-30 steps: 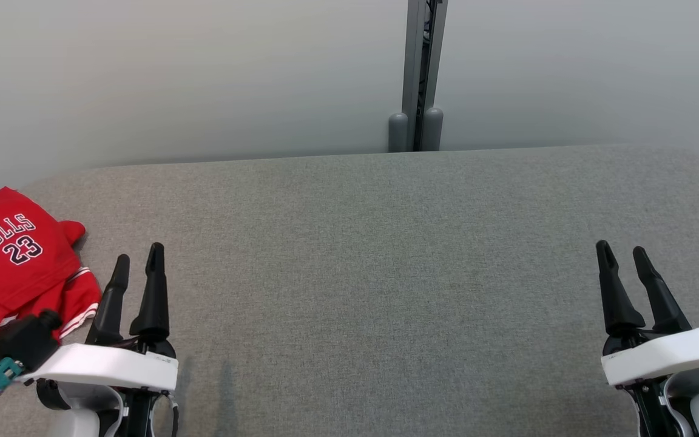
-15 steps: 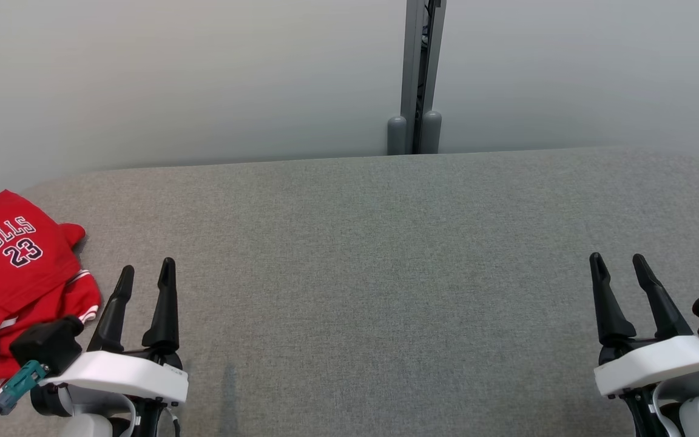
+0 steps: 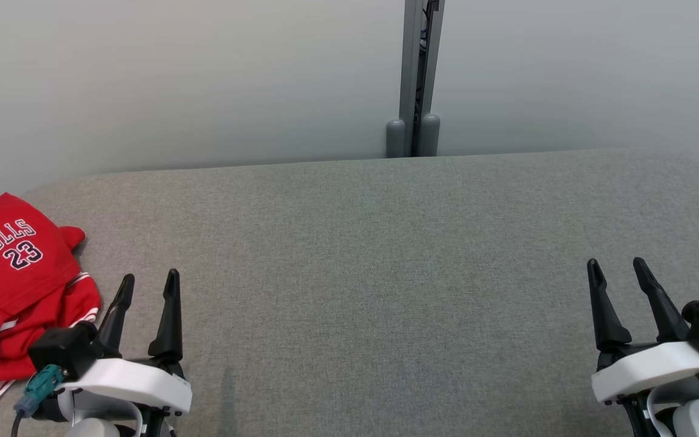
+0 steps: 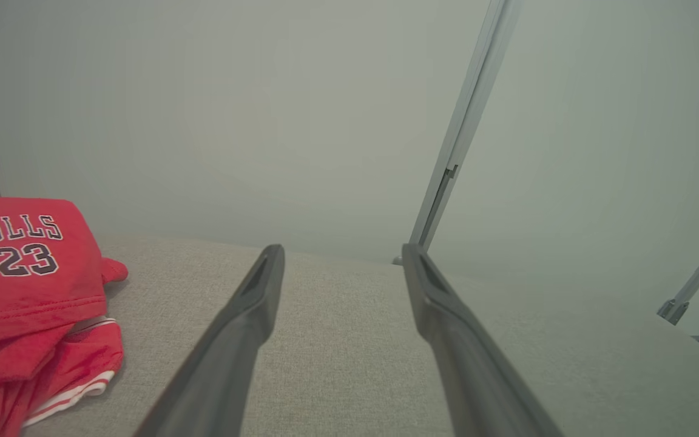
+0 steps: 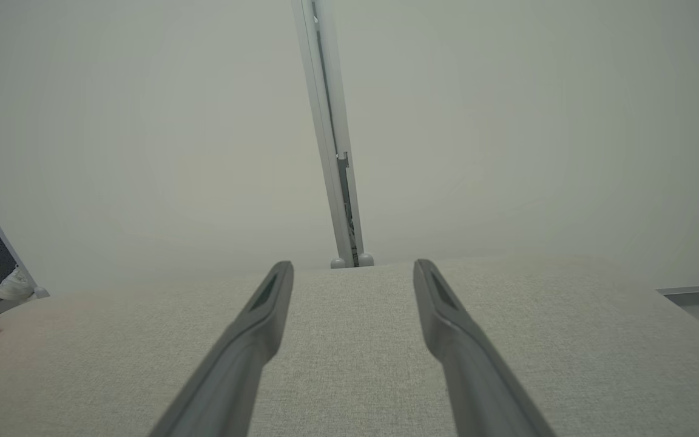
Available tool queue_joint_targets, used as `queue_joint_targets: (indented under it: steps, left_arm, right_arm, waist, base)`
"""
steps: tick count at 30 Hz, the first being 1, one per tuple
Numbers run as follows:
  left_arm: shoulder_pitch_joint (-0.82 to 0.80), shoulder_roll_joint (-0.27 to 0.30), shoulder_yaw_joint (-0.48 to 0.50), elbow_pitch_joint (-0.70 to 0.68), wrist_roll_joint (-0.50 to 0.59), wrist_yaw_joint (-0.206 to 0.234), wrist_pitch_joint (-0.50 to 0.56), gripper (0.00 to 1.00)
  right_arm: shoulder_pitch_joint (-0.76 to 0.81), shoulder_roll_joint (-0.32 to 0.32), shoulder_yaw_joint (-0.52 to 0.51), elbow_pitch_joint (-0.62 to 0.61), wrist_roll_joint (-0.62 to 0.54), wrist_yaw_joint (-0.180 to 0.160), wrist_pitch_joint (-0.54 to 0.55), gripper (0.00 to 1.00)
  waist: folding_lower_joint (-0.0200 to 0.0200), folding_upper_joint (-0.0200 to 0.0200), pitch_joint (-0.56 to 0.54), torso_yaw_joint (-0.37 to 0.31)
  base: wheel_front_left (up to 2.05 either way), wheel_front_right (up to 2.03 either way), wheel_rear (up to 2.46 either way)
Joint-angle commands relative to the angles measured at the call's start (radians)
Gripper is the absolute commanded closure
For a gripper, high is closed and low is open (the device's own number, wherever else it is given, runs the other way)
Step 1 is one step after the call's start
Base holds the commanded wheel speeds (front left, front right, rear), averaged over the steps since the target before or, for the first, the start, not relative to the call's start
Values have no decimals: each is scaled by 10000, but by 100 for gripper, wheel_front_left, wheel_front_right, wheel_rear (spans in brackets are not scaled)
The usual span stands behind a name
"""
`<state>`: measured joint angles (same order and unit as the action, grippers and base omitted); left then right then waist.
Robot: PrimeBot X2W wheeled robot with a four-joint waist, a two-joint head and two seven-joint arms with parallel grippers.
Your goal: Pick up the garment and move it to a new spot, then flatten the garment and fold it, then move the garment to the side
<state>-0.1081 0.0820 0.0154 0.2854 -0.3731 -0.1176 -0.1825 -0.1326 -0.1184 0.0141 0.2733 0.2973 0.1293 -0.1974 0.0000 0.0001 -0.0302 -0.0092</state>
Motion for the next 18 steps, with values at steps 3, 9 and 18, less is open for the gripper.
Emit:
queue_joint_targets:
  steps: [3, 9, 18]
  left_arm:
    - [-220, 92, -18, 149, 442, 34, -131, 0]
    - [-338, 76, -26, 492, 872, 42, -279, 0]
    - [-326, 24, 29, 810, 1363, 48, -489, 0]
  right_arm:
    - [-13, -52, -4, 36, -372, 22, -160, 0]
    - [-65, -100, 62, 183, -681, 21, -274, 0]
    - [-60, -100, 134, 342, -950, 22, -424, 0]
  waist:
    - [0, -1, -16, -4]
    - [0, -1, -38, -18]
    - [0, -1, -42, -29]
  base:
    - [0, 0, 0]
    - [0, 0, 0]
    - [0, 0, 0]
